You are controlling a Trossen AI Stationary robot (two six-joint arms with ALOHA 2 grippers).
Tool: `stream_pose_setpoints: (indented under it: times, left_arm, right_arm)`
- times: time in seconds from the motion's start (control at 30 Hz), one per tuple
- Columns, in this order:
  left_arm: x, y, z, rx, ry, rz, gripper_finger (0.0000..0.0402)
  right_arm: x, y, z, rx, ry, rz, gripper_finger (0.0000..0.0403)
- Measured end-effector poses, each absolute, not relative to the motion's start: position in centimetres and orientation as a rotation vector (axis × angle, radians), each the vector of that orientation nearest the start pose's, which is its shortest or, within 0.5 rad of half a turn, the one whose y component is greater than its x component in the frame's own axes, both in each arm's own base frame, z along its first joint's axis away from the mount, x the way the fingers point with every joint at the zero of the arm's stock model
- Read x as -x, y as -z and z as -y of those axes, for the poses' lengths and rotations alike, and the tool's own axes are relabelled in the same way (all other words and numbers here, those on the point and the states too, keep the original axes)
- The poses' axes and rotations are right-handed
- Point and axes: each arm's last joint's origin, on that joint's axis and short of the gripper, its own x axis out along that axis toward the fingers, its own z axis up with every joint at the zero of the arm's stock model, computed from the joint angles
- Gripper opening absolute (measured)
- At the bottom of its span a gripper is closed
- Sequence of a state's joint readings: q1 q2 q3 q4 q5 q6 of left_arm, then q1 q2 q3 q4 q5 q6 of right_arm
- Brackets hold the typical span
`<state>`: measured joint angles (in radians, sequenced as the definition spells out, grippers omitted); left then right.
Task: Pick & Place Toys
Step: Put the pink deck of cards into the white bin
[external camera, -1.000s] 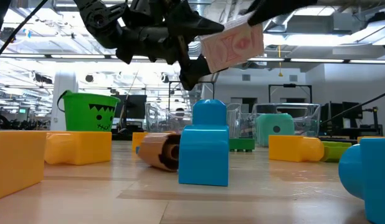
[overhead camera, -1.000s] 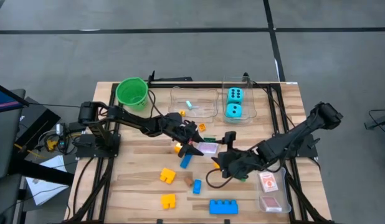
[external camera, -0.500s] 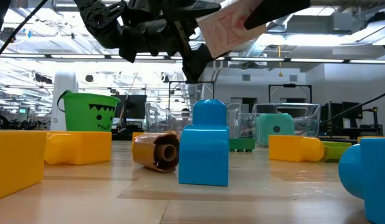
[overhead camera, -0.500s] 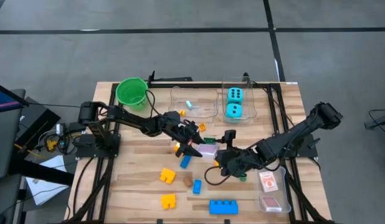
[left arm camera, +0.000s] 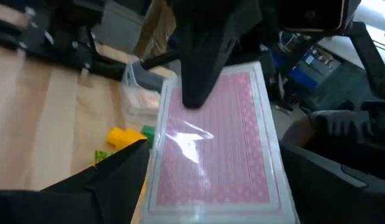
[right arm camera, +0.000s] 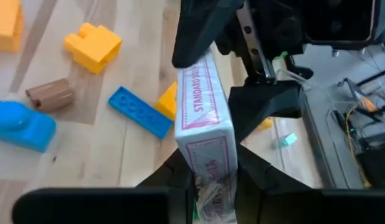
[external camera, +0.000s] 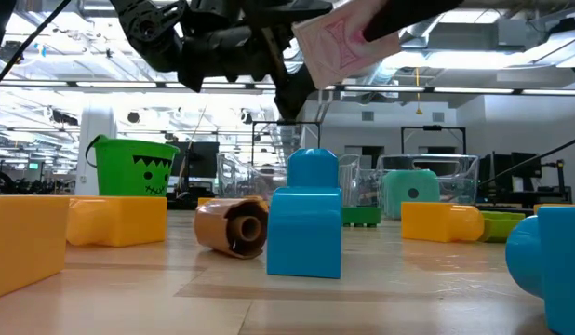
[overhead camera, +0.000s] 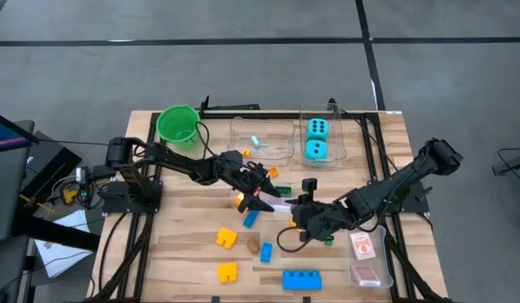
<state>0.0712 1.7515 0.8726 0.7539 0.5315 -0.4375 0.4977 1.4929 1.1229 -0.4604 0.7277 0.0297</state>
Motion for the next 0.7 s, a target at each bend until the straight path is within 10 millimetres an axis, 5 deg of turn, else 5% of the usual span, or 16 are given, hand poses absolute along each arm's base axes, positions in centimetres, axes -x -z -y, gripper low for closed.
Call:
stream_pose_setpoints:
  times: [0.43, 0.7]
  left_arm:
    - [-35.9, -20.9, -4.5, 0.438, 0.296, -0.148, 0.0339]
    - [-33.4, -26.0, -6.1, 0.31, 0.274, 0.0, 0.0335]
  right_arm:
    - [-27.0, -26.1, -11.9, 0.365, 0.312, -0.804, 0.0059]
    - [-24.4, -24.8, -11.3, 0.232, 0.41, -1.033, 0.0059]
